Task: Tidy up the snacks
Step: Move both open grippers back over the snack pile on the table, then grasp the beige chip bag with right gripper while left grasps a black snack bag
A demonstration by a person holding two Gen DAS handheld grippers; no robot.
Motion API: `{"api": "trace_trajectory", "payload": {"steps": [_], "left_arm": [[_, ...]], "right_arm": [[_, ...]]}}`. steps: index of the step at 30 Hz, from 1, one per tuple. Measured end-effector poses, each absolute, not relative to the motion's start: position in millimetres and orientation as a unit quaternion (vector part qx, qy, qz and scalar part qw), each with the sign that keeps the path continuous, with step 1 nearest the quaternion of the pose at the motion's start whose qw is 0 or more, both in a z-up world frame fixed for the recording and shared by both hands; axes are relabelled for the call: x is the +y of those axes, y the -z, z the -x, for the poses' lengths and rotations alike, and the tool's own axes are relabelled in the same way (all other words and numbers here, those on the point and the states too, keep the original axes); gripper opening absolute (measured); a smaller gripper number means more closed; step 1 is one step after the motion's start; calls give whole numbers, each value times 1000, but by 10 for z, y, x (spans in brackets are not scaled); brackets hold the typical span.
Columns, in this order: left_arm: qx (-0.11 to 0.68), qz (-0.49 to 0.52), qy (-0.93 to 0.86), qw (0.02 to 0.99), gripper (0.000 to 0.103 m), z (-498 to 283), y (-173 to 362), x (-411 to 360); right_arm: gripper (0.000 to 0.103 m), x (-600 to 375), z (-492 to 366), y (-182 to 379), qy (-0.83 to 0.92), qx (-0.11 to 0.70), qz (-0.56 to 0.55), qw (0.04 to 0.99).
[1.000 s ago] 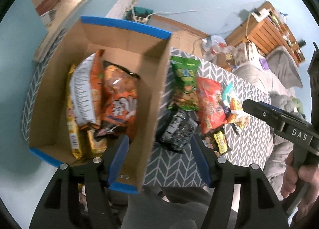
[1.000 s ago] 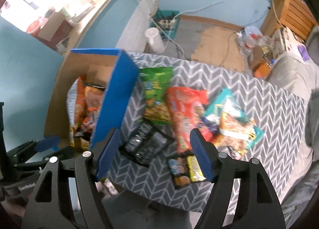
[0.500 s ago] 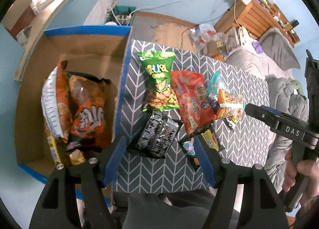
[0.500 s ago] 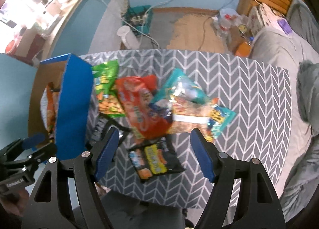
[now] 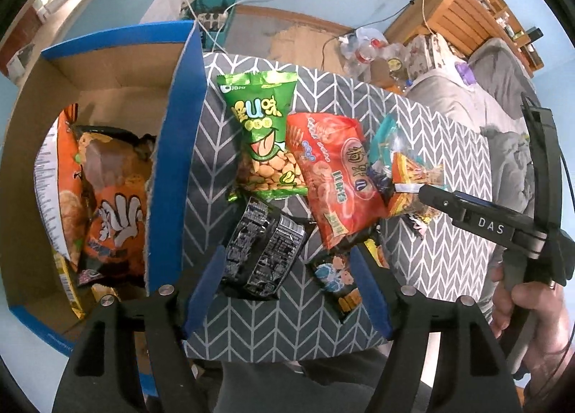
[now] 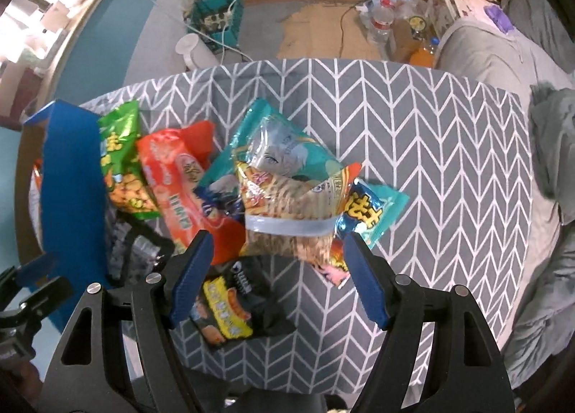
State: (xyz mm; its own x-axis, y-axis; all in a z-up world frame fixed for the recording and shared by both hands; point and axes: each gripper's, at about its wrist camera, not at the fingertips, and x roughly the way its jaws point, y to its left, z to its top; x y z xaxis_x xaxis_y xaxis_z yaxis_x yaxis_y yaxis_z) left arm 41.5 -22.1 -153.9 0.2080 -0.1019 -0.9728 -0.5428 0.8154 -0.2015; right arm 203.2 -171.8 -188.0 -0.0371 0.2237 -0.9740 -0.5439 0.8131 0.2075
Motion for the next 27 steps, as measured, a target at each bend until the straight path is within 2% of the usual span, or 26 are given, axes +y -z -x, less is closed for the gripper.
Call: {"api": "trace_trajectory", "payload": {"steps": [9, 19, 27], "left_arm": [[616, 263, -156, 726, 73, -444, 1773, -255], [629, 238, -168, 721, 82, -464, 1954, -261], [641, 225, -147, 719, 85, -558, 2028, -383]], "right_arm": [[74, -1685, -2142, 2132, -267, 675, 105, 680], [73, -1561, -2152, 2336, -268, 671, 136, 677], [54, -1583, -2030, 2339, -285, 660, 147, 679]]}}
